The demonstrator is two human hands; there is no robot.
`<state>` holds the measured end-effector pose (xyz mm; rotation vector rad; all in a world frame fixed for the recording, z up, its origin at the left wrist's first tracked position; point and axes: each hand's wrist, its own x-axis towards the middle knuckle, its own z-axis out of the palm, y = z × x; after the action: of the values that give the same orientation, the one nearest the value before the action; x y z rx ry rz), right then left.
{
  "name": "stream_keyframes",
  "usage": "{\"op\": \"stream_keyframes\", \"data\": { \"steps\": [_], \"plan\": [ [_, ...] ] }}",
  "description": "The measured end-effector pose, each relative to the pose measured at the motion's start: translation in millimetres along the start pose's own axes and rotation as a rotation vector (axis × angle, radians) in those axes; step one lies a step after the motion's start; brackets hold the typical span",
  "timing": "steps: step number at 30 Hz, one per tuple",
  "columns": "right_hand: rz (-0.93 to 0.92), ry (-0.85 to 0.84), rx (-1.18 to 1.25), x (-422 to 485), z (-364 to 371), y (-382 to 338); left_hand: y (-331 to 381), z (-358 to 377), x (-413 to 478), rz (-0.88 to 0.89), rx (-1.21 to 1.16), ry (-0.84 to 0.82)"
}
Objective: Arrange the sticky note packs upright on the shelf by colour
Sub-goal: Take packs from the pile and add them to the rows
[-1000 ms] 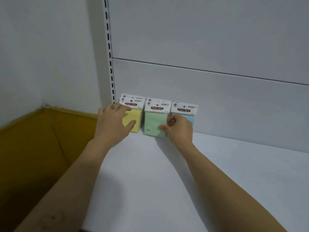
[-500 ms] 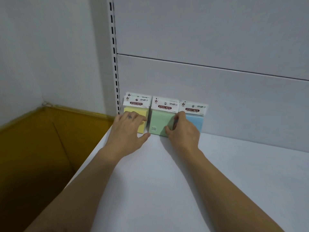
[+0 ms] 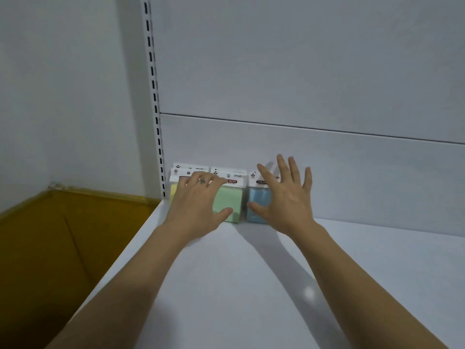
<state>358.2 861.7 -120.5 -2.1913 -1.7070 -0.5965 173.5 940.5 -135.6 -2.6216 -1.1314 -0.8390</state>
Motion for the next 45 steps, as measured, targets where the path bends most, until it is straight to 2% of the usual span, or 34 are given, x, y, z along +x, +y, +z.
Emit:
{"op": "stream_keyframes", "data": {
  "steps": [11,22,33,37,42,45],
  "plan": [
    [0.309,0.046,-0.1,-44.8,-62.8,129.5,134.5,-4.9,74.9,0.29,-0.137,0.02],
    [0.586,0.039,-0.127,-145.9,-124.2,280.1,312.4,11.3,83.6,0.472,-0.282,-0.048],
    [0.842,-0.083,-0.105,-257.5,-142.4,420.4,473.3,52.2,58.0,0.536,-0.307,-0.212],
    [0.914,-0.123,-0.086,-293.6,-144.1,457.0,521.1,66.7,47.8,0.566,-0.296,-0.257],
    [1.002,-0.062,-0.109,-325.6,-149.5,500.3,578.4,78.0,43.4,0.574,-0.278,-0.349],
    [1.054,-0.133,-0.143,-341.2,-145.8,513.7,606.2,80.2,40.8,0.517,-0.335,-0.427]
  ]
}}
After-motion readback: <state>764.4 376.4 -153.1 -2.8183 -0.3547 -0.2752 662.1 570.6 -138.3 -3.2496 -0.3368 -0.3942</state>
